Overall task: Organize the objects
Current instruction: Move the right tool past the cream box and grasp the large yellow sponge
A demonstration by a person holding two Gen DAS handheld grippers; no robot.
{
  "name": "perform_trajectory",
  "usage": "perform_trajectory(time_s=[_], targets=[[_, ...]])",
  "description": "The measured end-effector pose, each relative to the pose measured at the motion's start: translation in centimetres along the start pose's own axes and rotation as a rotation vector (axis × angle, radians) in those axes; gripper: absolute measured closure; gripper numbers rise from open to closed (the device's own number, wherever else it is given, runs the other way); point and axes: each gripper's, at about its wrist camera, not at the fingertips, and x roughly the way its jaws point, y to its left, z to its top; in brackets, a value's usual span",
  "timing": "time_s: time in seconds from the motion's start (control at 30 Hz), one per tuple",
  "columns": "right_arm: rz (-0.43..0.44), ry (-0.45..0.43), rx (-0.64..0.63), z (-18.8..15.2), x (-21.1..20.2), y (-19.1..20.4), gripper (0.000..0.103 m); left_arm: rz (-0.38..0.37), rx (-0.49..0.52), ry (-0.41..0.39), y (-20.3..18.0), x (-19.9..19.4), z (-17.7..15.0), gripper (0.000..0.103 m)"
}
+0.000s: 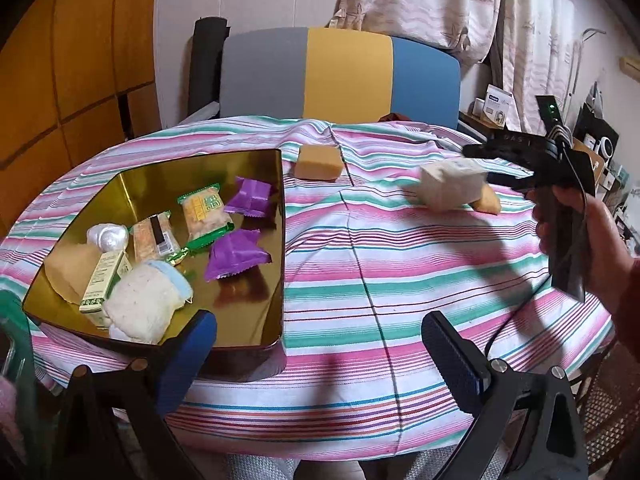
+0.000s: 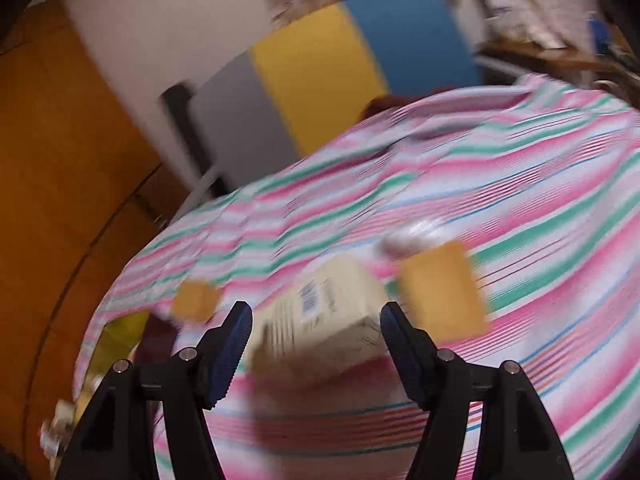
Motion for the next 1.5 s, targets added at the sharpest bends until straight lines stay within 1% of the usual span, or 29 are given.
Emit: perform_trajectory(time_s=[0.03, 0.1, 0.13, 0.17, 0.2, 0.23, 0.27, 0.33, 0.37, 0.5, 0.53, 0.63, 0.67, 0.7, 0.77, 0.87, 1.0, 1.17, 1.27, 1.33, 1.4, 1.47, 1.5], targets=[[0.025, 0.005, -0.021, -0.5, 0.1, 0.6, 0.034, -0.002, -0.003, 0.002, 0.1, 0.0, 0.0, 0.0], [0.006, -0.055, -0.028, -1.1, -0.6, 0.8, 0.035, -0.001, -0.007, 0.006, 0.2, 0.1, 0.0, 0.0], [-0.031, -0.105, 0.007, -1.3, -1.3, 0.0, 0.035, -0.001, -0.008, 0.008, 0.2, 0.2, 0.0, 0.0], [-0.074, -0.133, 0.036, -1.3, -1.8, -0.7, 0.035, -0.002, -0.009, 0.009, 0.2, 0.2, 0.0, 0.0], [-0.146, -0.156, 0.066, -1.2, -2.2, -1.7, 0.034, -0.003, -0.01, 0.011, 0.2, 0.3, 0.0, 0.0], [-0.247, -0.158, 0.075, -0.9, -2.3, -2.6, 0.034, -0.004, -0.011, 0.014, 0.2, 0.4, -0.1, 0.0], [-0.31, -0.145, 0.058, -0.7, -2.1, -3.1, 0.034, -0.008, -0.014, 0.02, 0.1, 0.6, -0.1, 0.0], [-0.384, -0.126, -0.004, -0.2, -1.4, -3.6, 0.034, -0.008, -0.006, 0.021, -0.2, 0.7, -0.1, 0.0], [-0.401, -0.115, -0.03, -0.1, -0.9, -3.6, 0.034, -0.014, 0.0, 0.023, -0.4, 0.8, -0.1, 0.0], [-0.398, -0.027, -0.043, 0.2, 2.0, -4.6, 0.034, -0.021, 0.022, 0.018, -0.9, 0.6, 0.1, 0.0], [-0.398, -0.018, -0.045, 0.2, 2.3, -4.7, 0.034, -0.016, 0.03, 0.015, -1.0, 0.5, 0.2, 0.0], [-0.441, -0.005, -0.069, -0.3, 3.5, -4.9, 0.034, -0.003, 0.031, 0.018, -0.9, 0.6, 0.5, 0.0], [-0.442, 0.0, -0.073, -0.5, 3.8, -4.9, 0.037, -0.003, 0.023, 0.019, -0.7, 0.6, 0.5, 0.0], [-0.433, 0.002, -0.076, -0.7, 3.9, -5.0, 0.042, -0.004, 0.017, 0.02, -0.7, 0.7, 0.6, 0.0], [-0.417, -0.01, -0.078, -0.8, 3.4, -5.0, 0.047, -0.011, 0.001, 0.028, -0.7, 1.0, 0.8, 0.0], [-0.396, -0.026, -0.068, -1.0, 2.8, -5.2, 0.049, -0.023, 0.003, 0.03, -1.3, 1.3, 1.2, 0.0], [-0.403, -0.024, -0.05, -1.1, 2.4, -5.1, 0.049, -0.043, 0.024, 0.021, -2.0, 1.4, 1.9, 0.0], [-0.385, -0.029, -0.07, -2.8, 0.8, -4.0, 0.049, -0.047, 0.039, 0.008, -2.6, 2.1, 3.5, 0.0], [-0.39, -0.041, -0.115, -3.6, 0.5, -3.0, 0.049, -0.059, 0.042, 0.016, -3.1, 3.4, 5.0, 0.0], [-0.403, -0.041, -0.133, -3.9, 0.6, -2.5, 0.049, -0.054, 0.068, 0.029, -3.6, 4.7, 6.2, 0.0], [-0.425, -0.036, -0.135, -4.1, 0.8, -2.5, 0.049, -0.041, 0.098, 0.054, -4.4, 6.1, 7.5, 0.0], [-0.44, -0.028, -0.126, -4.4, 1.1, -2.7, 0.049, -0.034, 0.109, 0.054, -4.7, 7.2, 8.6, 0.0], [-0.44, -0.024, -0.122, -4.4, 1.1, -2.8, 0.049, -0.045, 0.117, 0.049, -5.0, 7.9, 9.5, 0.0]])
